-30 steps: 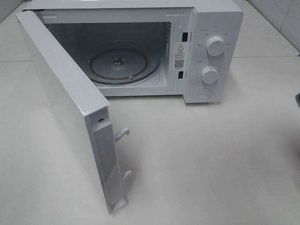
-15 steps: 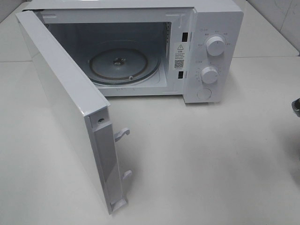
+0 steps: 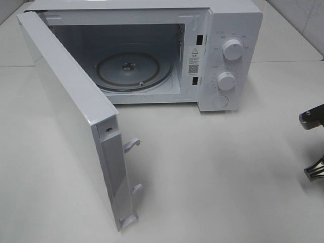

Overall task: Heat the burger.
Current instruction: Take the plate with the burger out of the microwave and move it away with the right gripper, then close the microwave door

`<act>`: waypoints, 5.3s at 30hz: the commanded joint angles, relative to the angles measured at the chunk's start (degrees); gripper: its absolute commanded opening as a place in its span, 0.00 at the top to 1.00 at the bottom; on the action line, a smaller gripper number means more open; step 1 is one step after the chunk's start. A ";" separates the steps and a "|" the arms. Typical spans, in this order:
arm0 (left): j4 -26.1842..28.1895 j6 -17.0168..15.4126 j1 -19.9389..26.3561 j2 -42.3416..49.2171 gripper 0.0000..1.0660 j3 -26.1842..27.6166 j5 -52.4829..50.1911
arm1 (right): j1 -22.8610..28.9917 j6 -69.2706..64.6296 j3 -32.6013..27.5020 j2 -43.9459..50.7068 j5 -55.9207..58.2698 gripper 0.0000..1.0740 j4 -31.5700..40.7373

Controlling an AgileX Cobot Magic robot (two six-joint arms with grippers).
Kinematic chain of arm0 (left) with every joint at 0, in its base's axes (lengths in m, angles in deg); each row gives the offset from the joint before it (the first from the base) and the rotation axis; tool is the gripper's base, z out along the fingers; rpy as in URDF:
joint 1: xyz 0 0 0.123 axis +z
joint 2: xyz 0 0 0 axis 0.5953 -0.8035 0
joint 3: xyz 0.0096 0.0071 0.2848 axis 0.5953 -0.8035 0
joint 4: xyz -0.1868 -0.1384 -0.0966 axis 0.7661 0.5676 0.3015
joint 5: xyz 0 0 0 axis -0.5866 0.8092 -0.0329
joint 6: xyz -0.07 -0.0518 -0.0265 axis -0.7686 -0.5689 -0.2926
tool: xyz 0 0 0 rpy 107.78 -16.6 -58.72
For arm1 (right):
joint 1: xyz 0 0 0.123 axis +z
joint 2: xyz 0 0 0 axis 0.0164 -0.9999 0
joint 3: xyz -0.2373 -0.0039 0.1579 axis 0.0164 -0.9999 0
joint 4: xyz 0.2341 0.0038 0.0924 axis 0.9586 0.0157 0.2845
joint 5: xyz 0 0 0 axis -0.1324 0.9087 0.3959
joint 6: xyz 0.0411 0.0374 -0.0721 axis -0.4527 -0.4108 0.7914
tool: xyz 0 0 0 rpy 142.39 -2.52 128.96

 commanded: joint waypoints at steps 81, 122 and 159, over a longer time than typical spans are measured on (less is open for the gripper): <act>0.17 0.00 0.11 0.29 0.05 -0.17 0.17 | -0.34 61.02 -2.06 83.54 27.04 0.34 69.67; 0.23 0.00 0.11 0.29 0.05 -0.17 0.17 | -4.24 58.33 -2.06 99.12 26.93 0.06 67.67; 0.23 0.00 0.11 0.29 0.05 -0.17 0.17 | -9.63 59.76 -2.06 99.12 26.93 0.51 68.53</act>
